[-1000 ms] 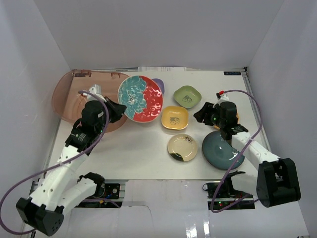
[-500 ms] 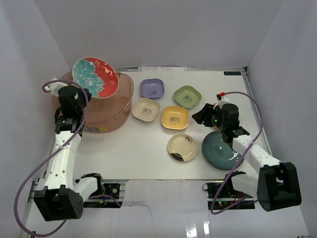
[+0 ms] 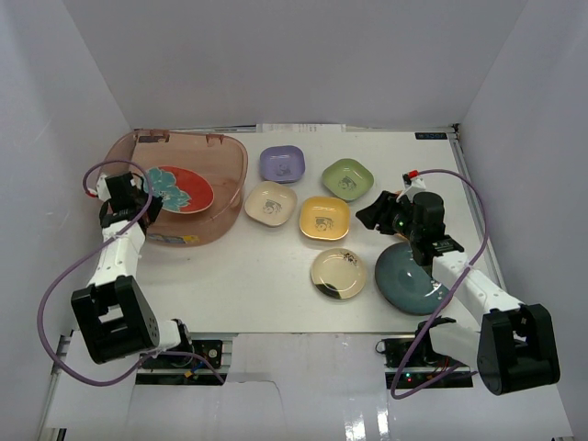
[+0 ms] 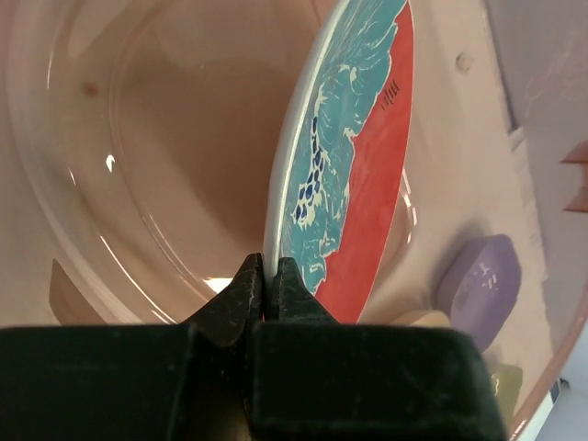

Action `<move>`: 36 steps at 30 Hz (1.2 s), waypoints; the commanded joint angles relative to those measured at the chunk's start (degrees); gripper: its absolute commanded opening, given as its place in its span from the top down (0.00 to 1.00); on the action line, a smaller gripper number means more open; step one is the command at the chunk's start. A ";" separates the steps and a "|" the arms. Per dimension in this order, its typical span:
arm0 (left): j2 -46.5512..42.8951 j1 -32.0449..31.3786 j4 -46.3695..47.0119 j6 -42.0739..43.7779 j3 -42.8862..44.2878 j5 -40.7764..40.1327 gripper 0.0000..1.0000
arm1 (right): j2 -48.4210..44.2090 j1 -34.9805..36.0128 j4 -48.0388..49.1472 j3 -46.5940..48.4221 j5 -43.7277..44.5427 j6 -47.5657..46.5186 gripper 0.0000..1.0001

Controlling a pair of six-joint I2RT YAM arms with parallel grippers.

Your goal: Place the plates into the plastic bin on the countertop

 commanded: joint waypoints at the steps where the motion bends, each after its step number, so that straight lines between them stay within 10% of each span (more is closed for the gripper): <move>1: -1.21 -0.18 7.70 -1.08 3.29 3.74 1.00 | -1.14 0.06 2.43 -0.52 0.12 -0.39 0.40; 4: 2.05 -0.19 4.89 0.06 5.23 3.56 1.00 | -1.14 0.06 2.17 -0.35 0.56 -0.39 0.39; 10: 0.56 -0.19 5.41 -0.28 2.87 4.00 0.27 | 0.26 -0.03 1.20 0.88 4.24 -0.48 0.29; 15: -1.81 -0.27 7.52 -2.31 0.57 7.51 0.02 | 4.30 -2.31 1.11 3.16 4.61 0.75 0.22; 28: -11.30 -5.71 9.81 5.42 1.53 6.44 0.02 | 6.15 -11.18 -0.12 6.33 3.38 2.68 0.18; 36: -8.79 -41.03 13.14 9.83 4.27 21.20 0.18 | 0.28 -18.74 -0.65 9.66 0.92 7.17 0.32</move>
